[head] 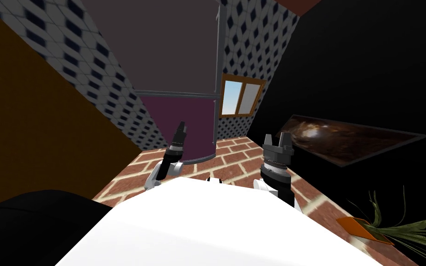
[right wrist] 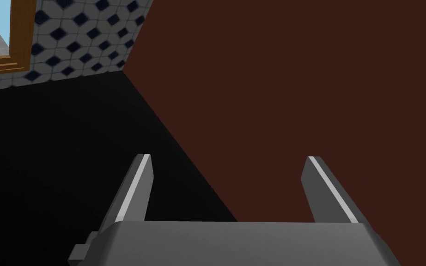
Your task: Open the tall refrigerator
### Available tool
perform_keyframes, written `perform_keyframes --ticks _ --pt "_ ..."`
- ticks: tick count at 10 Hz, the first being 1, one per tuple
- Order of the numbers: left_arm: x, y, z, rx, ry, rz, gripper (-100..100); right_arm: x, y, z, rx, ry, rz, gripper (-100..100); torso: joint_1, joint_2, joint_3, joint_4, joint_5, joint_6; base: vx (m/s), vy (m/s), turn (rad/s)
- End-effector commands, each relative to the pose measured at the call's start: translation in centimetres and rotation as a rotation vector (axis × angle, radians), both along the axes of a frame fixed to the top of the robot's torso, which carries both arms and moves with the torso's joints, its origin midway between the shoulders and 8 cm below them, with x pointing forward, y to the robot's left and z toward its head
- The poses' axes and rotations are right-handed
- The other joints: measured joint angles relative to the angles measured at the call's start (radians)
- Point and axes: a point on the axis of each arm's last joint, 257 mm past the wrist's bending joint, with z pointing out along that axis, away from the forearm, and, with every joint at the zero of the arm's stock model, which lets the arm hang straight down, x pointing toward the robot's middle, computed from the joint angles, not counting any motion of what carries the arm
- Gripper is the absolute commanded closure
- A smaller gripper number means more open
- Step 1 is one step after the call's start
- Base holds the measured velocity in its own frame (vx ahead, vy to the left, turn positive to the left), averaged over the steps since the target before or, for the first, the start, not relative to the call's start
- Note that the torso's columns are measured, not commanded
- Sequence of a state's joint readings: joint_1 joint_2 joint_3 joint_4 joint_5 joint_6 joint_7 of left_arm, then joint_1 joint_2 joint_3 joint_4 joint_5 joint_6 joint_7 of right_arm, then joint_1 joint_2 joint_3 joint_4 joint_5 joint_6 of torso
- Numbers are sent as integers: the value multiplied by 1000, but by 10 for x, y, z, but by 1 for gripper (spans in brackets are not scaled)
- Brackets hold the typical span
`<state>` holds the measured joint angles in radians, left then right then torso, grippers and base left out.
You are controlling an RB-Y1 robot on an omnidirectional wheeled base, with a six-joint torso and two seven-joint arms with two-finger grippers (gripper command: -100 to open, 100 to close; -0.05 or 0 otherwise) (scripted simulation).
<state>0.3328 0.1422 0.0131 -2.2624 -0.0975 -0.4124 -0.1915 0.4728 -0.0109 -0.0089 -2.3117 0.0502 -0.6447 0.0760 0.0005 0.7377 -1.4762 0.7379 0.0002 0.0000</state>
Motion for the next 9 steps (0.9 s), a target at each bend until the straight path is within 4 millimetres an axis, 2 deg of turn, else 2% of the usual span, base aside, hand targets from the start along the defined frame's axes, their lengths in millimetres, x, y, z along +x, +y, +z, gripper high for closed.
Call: perform_keyframes --ticks 1,2,3,6,7,9 --pt "9 0 17 36 -5 22 -100 0 0 0 0 0 0 0 0 0 0 0 0 0 117 -77 56" --pt "12 0 25 49 -10 31 -100 0 0 0 0 0 0 0 1 1 0 0 0 0 123 -80 53" --pt "13 1 24 48 -2 33 -100 0 0 0 0 0 0 0 0 1 0 0 0 0 91 -70 21" --pt "20 2 50 84 -19 67 -100 0 0 0 0 0 0 0 -1 -1 0 0 0 0 112 -95 56" --pt "22 3 49 83 -11 69 -100 0 0 0 0 0 0 0 -2 -1 -1 0 -1 0 91 -93 20" --pt "25 4 68 103 -28 96 -100 0 0 0 0 0 0 0 1 1 1 0 0 0 121 -87 57"
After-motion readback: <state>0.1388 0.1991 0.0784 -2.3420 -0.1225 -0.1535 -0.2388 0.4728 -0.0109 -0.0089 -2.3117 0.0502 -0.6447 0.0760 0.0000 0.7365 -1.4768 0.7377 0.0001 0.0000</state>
